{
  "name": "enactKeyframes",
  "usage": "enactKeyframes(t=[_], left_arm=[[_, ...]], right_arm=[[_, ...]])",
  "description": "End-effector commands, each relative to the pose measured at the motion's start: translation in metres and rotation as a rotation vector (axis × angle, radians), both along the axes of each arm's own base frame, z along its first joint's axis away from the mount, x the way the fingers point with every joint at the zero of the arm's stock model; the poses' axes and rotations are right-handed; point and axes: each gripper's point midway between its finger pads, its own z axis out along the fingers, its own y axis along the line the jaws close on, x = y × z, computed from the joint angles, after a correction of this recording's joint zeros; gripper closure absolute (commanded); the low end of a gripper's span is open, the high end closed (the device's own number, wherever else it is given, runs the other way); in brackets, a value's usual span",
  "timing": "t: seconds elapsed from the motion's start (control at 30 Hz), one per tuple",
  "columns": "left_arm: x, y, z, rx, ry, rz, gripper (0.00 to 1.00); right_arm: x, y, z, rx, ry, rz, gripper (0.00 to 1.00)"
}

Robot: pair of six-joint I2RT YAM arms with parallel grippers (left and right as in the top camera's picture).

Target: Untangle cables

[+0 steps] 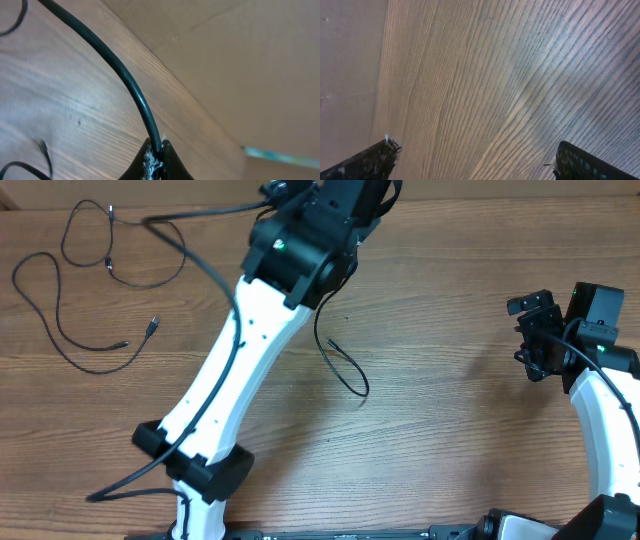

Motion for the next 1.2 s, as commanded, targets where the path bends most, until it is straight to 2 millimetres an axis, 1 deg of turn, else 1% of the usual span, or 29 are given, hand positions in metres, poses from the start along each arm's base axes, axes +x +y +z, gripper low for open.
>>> enactKeyframes(t=[0.0,0.1,0.17,0.2,0.23,0.33,0.47,0.5,0.57,0.6,0.7,0.8,0.83,0.93,0.97,1.0,1.03,1.07,1.1,1.13,1.17], left_arm=[[0.011,-0.005,-0.014,0.199,-0.022,-0.128,0.96],[0.012,-0.006,-0.016,0.275,-0.03,-0.19,0.96],[0.013,-0.002,-0.015,0.324,-0.038,-0.22,0.96],[0.014,0.001,-0.015,0.338,-0.037,-0.226,0.96],[0.013,0.01,-0.014,0.337,-0.021,-0.225,0.96],[0.009,0.015,-0.008,0.304,-0.012,-0.276,0.96],[0.004,0.013,0.001,0.173,0.001,-0.385,0.96],[0.003,0.013,0.001,0.152,0.005,-0.408,0.96],[-0.001,0.004,0.001,0.098,0.011,-0.531,0.96],[-0.004,0.001,0.001,0.095,0.004,-0.595,0.96],[-0.008,0.0,0.001,0.112,-0.012,-0.702,0.96],[-0.012,0.001,-0.003,0.119,0.011,-0.708,0.96],[-0.013,0.002,-0.005,0.119,0.022,-0.709,0.96],[-0.02,-0.001,-0.011,0.123,0.054,-0.721,0.96],[-0.024,-0.001,-0.015,0.125,0.075,-0.724,0.96],[-0.026,0.003,-0.019,0.13,0.101,-0.697,0.96],[-0.026,0.007,-0.022,0.132,0.123,-0.667,0.96],[-0.028,0.015,-0.027,0.122,0.17,-0.601,0.95],[-0.029,0.017,-0.029,0.114,0.184,-0.58,0.96],[-0.031,0.021,-0.032,0.067,0.228,-0.513,0.96],[-0.033,0.021,-0.033,0.032,0.253,-0.478,0.96]], right_arm=[[0.002,-0.005,0.006,-0.022,-0.014,-0.009,0.0],[0.002,-0.005,0.006,-0.022,-0.014,-0.009,0.0],[0.002,-0.005,0.006,-0.022,-0.014,-0.009,0.0],[0.002,-0.005,0.006,-0.022,-0.014,-0.009,0.0],[0.002,-0.005,0.006,-0.022,-0.015,-0.009,0.0],[0.002,-0.005,0.006,-0.022,-0.014,-0.009,0.0],[0.002,-0.005,0.006,-0.022,-0.014,-0.009,0.0],[0.002,-0.005,0.006,-0.022,-0.014,-0.009,0.0],[0.002,-0.005,0.006,-0.022,-0.014,-0.009,0.0],[0.002,-0.005,0.006,-0.022,-0.014,-0.009,0.0],[0.002,-0.005,0.006,-0.019,-0.015,-0.009,0.0],[0.002,-0.003,0.006,-0.009,-0.017,-0.005,0.0],[0.003,0.001,0.007,0.008,-0.021,0.008,0.0],[0.003,0.021,0.01,0.102,-0.039,0.076,0.0],[0.006,0.04,0.017,0.189,-0.073,0.151,0.0],[0.004,0.059,0.024,0.245,-0.106,0.267,0.0],[0.004,0.07,0.031,0.266,-0.144,0.35,0.0],[0.004,0.093,0.046,0.286,-0.237,0.527,0.0],[0.003,0.099,0.051,0.289,-0.268,0.58,0.0],[0.0,0.123,0.068,0.289,-0.384,0.765,0.0],[-0.004,0.14,0.079,0.274,-0.471,0.898,0.0]])
